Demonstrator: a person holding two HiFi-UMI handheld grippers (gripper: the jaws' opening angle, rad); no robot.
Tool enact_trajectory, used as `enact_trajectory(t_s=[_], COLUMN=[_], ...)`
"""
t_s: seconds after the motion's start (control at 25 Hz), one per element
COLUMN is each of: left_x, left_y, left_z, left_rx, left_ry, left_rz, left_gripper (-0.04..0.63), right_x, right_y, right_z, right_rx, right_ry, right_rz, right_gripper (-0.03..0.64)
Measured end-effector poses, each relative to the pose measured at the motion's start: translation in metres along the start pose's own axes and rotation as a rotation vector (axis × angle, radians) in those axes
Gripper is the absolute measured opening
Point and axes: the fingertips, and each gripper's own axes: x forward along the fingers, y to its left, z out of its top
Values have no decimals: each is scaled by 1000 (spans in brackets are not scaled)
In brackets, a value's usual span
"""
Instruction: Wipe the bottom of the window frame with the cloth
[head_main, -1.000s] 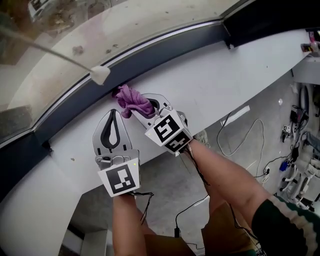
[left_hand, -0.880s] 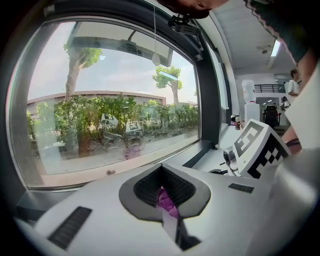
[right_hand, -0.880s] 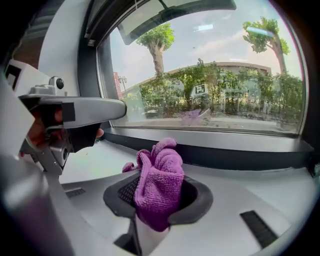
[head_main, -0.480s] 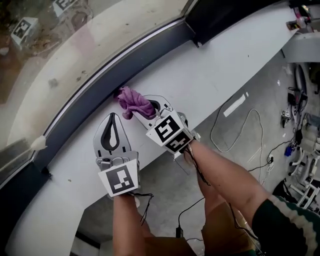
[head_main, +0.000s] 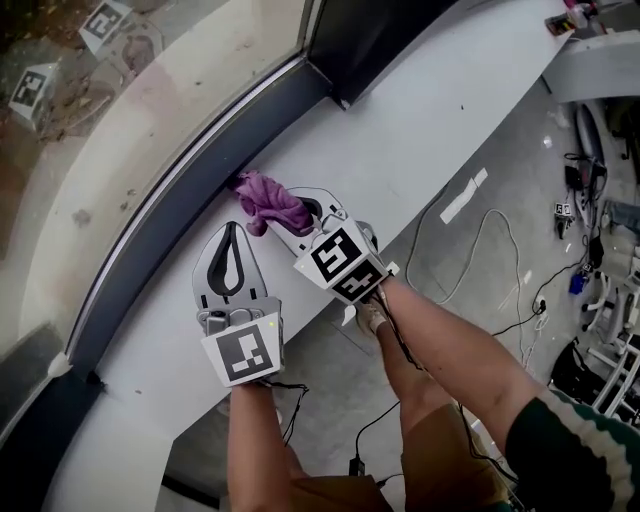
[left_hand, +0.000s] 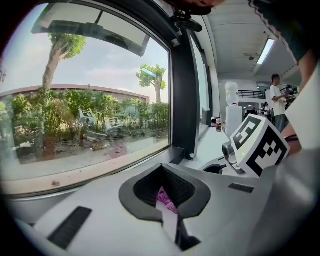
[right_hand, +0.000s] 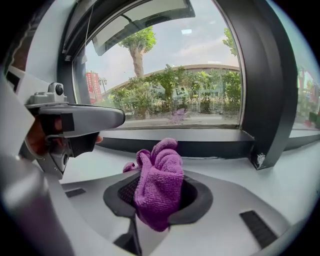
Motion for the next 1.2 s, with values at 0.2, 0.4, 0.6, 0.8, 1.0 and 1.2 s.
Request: enact_trajectory(t_s=[0.2, 0.4, 0.6, 0.8, 1.0, 1.2], left_x=[28, 92, 111, 112, 112, 115], left_y=[-25, -78, -98, -117, -118, -118], left_z=[8, 30, 36, 43, 40, 36], left_rx=[2, 5, -5, -5, -13, -45], left_ry=[-2, -1, -9, -13, -23, -18], left_rz=[-29, -75, -93, -115, -137, -138], left_gripper=[6, 6, 6, 6, 6, 6], right_x=[-14, -36, -48, -64, -62, -62], right_y=[-39, -122, -150, -164, -170, -170], right_z=[-8, -18, -23, -30, -30, -29], right_rx=[5, 34, 29, 28, 21, 16], right_ry=[5, 12, 13, 30, 33, 31], right_rz=[-37, -65, -102, -137, -164, -160], right_gripper=[127, 127, 127, 127, 127, 127])
